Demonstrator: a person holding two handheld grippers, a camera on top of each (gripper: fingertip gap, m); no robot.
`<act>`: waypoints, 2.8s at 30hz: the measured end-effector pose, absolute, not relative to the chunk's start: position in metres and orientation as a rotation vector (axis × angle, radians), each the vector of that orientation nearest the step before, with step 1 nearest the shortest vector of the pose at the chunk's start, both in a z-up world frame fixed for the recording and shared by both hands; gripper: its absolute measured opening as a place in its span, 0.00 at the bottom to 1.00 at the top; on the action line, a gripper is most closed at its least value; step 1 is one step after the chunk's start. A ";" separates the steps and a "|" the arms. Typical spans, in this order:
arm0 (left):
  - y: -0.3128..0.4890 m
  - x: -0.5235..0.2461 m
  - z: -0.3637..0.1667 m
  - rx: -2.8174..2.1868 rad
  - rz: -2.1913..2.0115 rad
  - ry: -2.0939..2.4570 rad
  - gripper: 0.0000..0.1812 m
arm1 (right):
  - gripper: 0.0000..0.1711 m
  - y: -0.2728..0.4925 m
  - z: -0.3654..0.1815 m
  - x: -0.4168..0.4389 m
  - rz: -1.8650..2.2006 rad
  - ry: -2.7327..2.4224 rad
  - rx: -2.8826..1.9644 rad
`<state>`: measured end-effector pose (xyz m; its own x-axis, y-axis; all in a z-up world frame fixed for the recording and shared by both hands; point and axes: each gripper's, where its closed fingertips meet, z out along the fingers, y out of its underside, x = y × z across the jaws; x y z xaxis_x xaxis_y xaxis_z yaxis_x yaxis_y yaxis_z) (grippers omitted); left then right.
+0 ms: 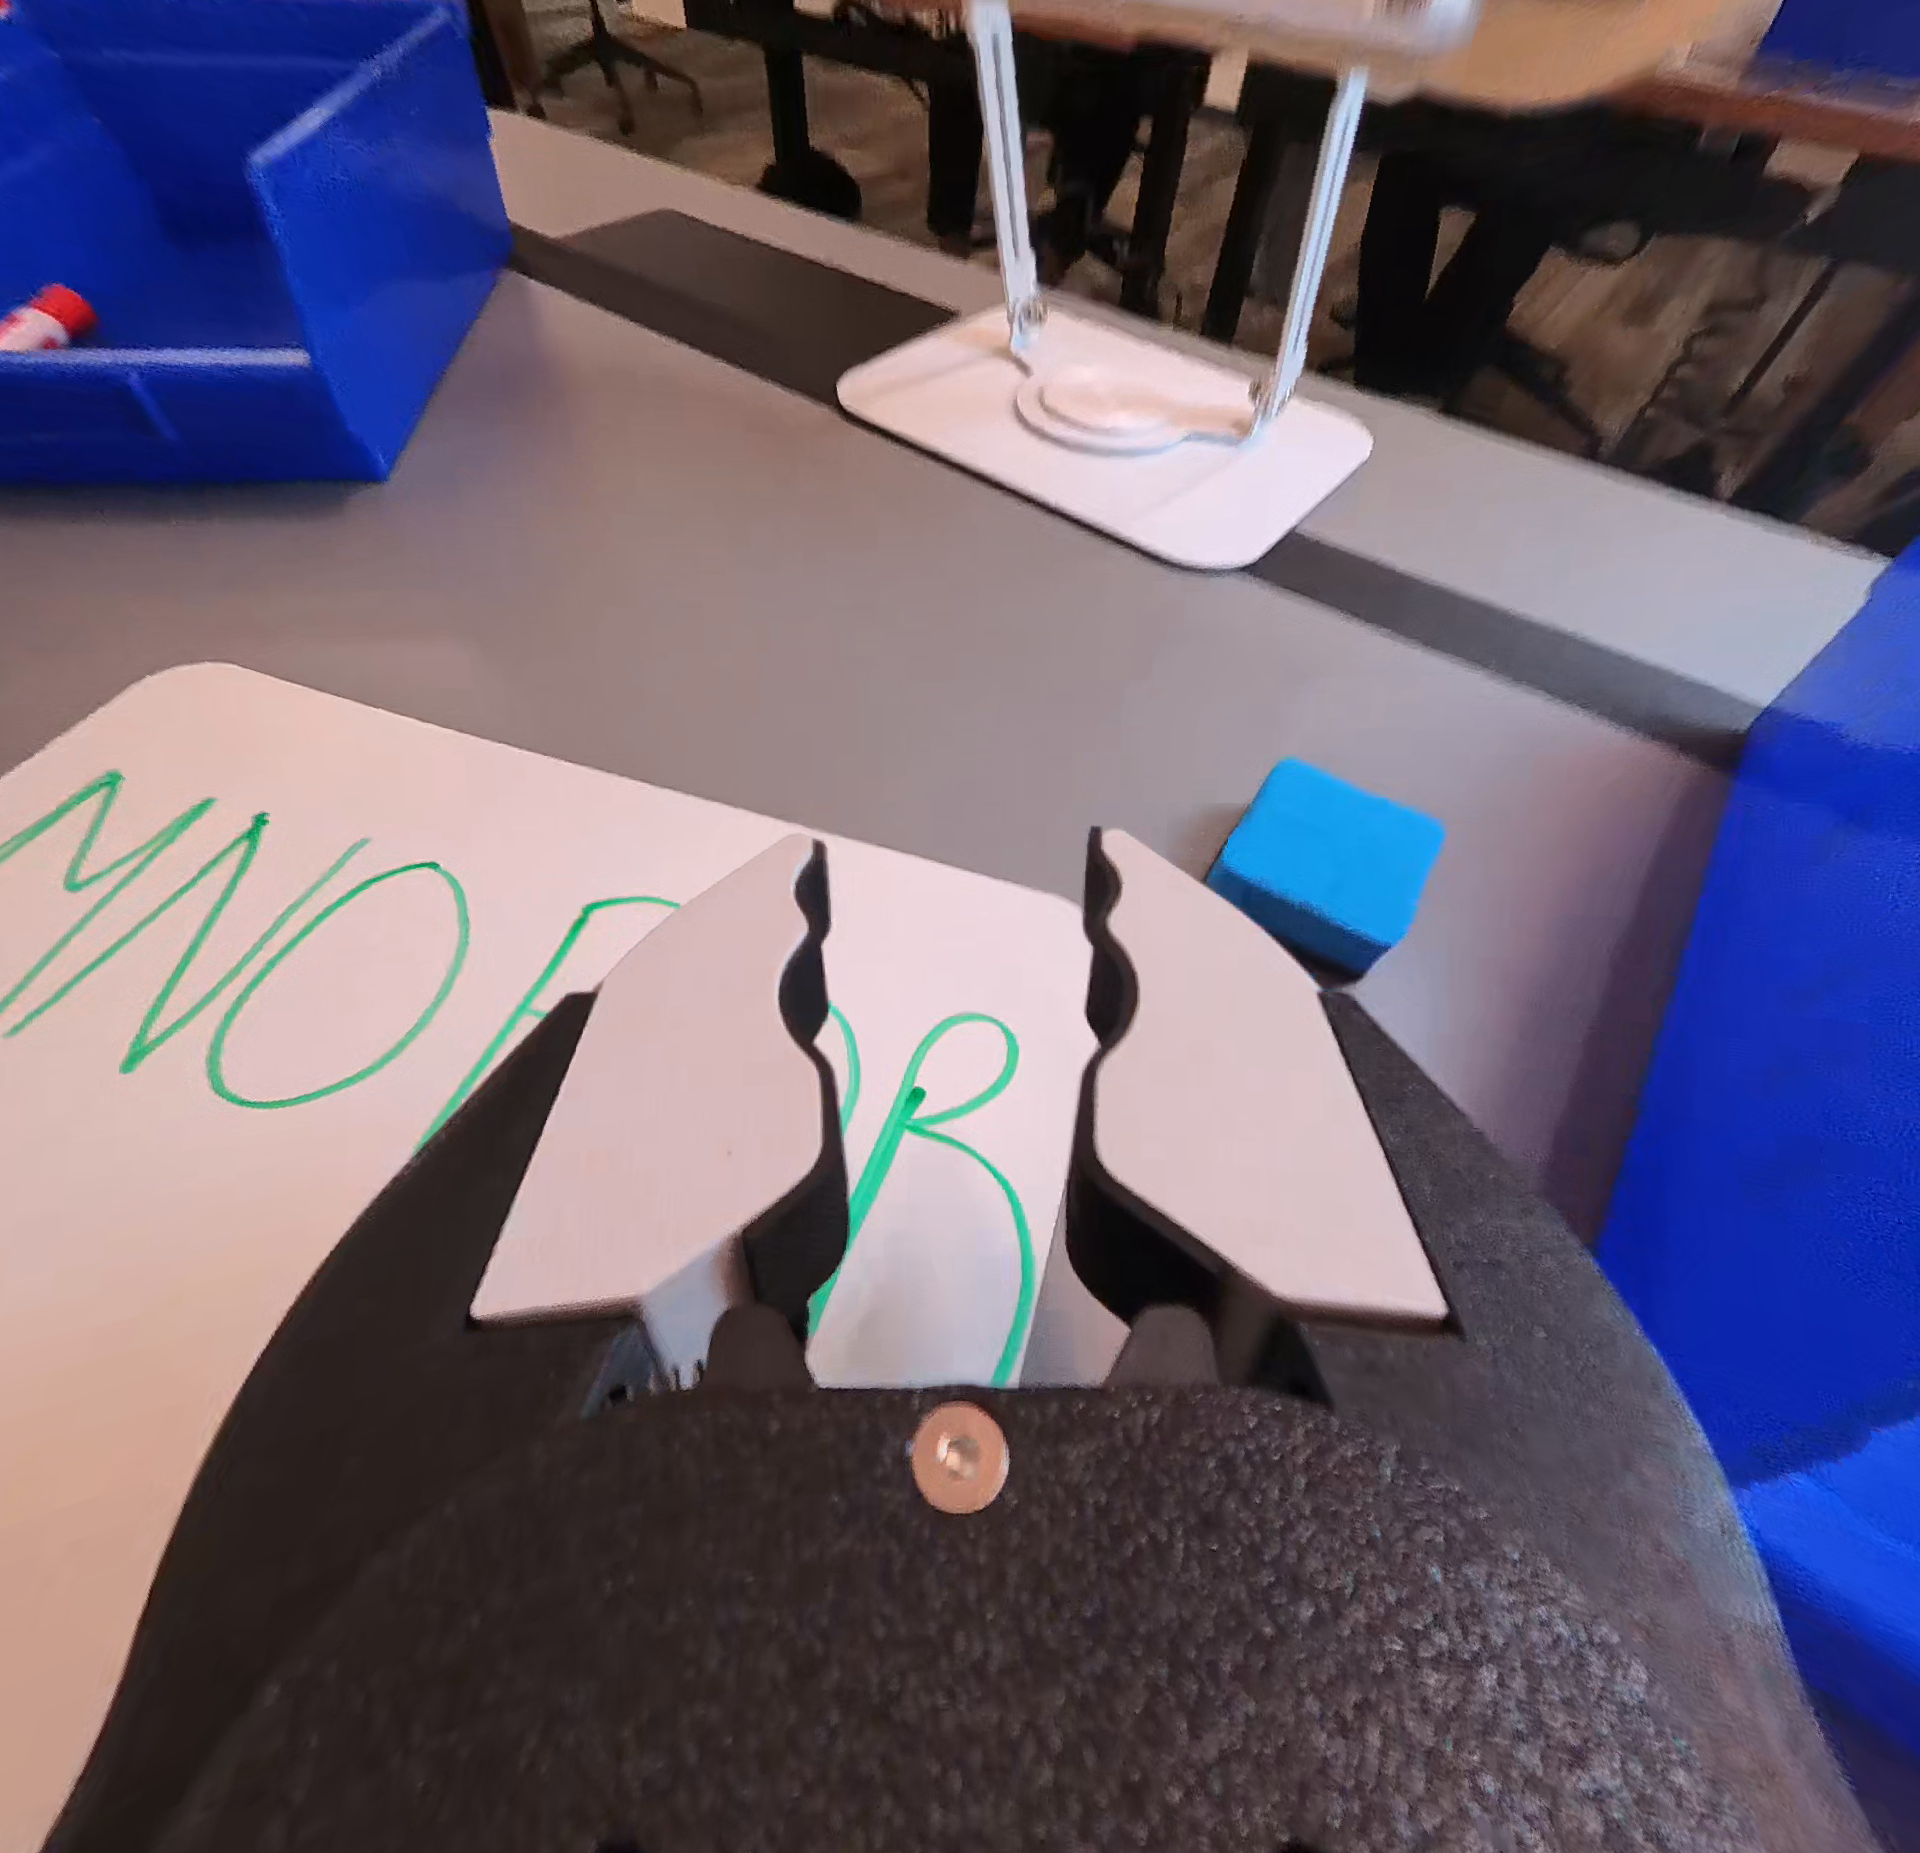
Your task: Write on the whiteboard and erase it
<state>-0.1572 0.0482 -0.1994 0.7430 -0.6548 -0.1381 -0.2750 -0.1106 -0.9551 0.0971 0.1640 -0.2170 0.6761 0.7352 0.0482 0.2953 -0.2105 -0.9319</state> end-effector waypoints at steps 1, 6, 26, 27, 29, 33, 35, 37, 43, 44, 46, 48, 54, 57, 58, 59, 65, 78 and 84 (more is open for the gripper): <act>0.049 -0.159 -0.199 -1.697 -0.377 0.738 0.00 | 0.31 0.167 -0.226 0.098 0.508 -0.809 -1.832; 0.048 -0.154 -0.205 -1.706 -0.383 0.767 0.01 | 0.44 0.199 -0.253 0.111 0.418 -0.657 -1.996; 0.040 -0.142 -0.206 -1.693 -0.451 0.814 0.01 | 0.29 0.271 -0.262 0.124 0.242 -0.553 -2.160; 0.040 -0.141 -0.206 -1.691 -0.457 0.816 0.01 | 0.29 0.264 -0.246 0.118 0.293 -0.604 -2.106; 0.035 -0.136 -0.205 -1.680 -0.481 0.844 0.00 | 0.29 0.235 -0.209 0.101 0.439 -0.750 -1.982; 0.010 -0.108 -0.221 -1.686 -0.549 1.068 0.00 | 0.29 0.164 -0.206 0.096 0.506 -1.041 -1.993; -0.010 -0.090 -0.237 -1.694 -0.545 1.241 0.00 | 0.29 0.136 -0.233 0.103 0.459 -1.138 -2.044; -0.028 -0.072 -0.253 -1.690 -0.519 1.396 0.00 | 0.30 0.116 -0.254 0.107 0.450 -1.173 -2.071; -0.065 -0.043 -0.273 -1.652 -0.468 1.647 0.00 | 0.38 0.105 -0.279 0.121 0.389 -1.157 -2.135; -0.067 -0.042 -0.276 -1.664 -0.460 1.667 0.00 | 0.37 0.103 -0.278 0.121 0.407 -1.154 -2.142; -0.069 -0.044 -0.283 -1.691 -0.437 1.694 0.00 | 0.34 0.102 -0.274 0.122 0.414 -1.153 -2.138; -0.070 -0.047 -0.289 -1.715 -0.417 1.720 0.00 | 0.29 0.104 -0.274 0.122 0.408 -1.158 -2.142; -0.073 -0.045 -0.290 -1.733 -0.407 1.735 0.00 | 0.28 0.090 -0.276 0.094 0.417 -1.245 -2.131; -0.074 -0.044 -0.290 -1.747 -0.420 1.729 0.00 | 0.28 0.118 -0.277 0.103 0.366 -1.134 -2.155; -0.073 -0.044 -0.290 -1.754 -0.415 1.720 0.00 | 0.28 0.133 -0.277 0.117 0.363 -1.059 -2.188; -0.072 -0.045 -0.290 -1.753 -0.398 1.718 0.00 | 0.28 0.142 -0.277 0.131 0.358 -1.007 -2.214; -0.071 -0.044 -0.291 -1.751 -0.396 1.718 0.00 | 0.28 0.104 -0.277 0.094 0.340 -1.203 -2.152; -0.072 -0.045 -0.290 -1.742 -0.411 1.716 0.00 | 0.28 0.166 -0.280 0.123 0.359 -0.986 -2.232; -0.073 -0.045 -0.290 -1.746 -0.434 1.716 0.00 | 0.28 0.133 -0.283 0.061 0.404 -1.208 -2.135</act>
<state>-0.0452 -0.0729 -0.2903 0.0916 -0.9753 -0.2010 -0.7628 0.0610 -0.6438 0.0612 0.1335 -0.2829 0.5292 0.8473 0.0462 0.6492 -0.3692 -0.6650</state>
